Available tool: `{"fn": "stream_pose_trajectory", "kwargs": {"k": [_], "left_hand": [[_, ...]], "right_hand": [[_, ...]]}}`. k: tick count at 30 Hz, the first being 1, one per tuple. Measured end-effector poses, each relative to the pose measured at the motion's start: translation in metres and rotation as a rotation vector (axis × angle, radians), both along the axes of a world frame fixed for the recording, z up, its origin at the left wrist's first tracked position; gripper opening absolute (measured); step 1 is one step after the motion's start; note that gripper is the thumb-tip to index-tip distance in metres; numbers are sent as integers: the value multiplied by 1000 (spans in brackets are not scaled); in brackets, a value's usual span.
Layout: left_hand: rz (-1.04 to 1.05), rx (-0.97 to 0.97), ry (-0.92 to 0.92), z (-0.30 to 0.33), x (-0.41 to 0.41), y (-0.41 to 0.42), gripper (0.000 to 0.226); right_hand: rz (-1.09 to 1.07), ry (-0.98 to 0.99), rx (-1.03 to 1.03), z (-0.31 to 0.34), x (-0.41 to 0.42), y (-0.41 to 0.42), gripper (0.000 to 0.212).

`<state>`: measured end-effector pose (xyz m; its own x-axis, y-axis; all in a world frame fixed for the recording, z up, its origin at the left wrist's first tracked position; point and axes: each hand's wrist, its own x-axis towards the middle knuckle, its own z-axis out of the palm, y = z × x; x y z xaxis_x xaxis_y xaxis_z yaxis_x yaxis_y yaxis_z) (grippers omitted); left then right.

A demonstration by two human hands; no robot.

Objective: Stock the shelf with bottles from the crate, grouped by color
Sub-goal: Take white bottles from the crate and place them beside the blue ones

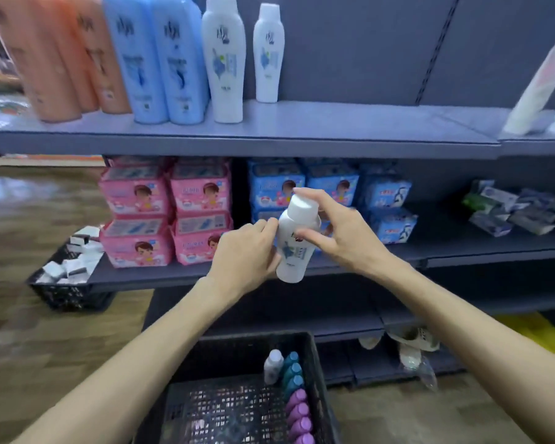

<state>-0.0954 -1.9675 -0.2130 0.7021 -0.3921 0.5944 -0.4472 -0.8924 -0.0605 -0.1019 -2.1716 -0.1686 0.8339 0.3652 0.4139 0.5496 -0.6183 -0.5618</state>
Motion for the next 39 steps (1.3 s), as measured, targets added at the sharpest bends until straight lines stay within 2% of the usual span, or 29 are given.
{"fn": "stream_pose_trajectory", "kwargs": {"k": [8, 18, 24, 31, 34, 37, 39], "left_hand": [[15, -15, -137, 116, 28, -6, 19], [83, -56, -167, 216, 60, -4, 22], [117, -60, -128, 237, 79, -2, 22], [141, -73, -74, 215, 108, -2, 19], [139, -114, -85, 199, 111, -3, 28], [132, -115, -100, 183, 113, -2, 19], [114, -128, -113, 175, 117, -1, 15]], "right_hand": [[3, -118, 89, 113, 23, -3, 47], [48, -181, 53, 215, 68, 9, 45], [90, -115, 51, 238, 102, 17, 45], [64, -32, 74, 222, 132, 20, 45], [64, -10, 64, 218, 133, 20, 61], [56, -8, 2, 206, 128, 21, 109], [46, -24, 15, 193, 129, 24, 131]]}}
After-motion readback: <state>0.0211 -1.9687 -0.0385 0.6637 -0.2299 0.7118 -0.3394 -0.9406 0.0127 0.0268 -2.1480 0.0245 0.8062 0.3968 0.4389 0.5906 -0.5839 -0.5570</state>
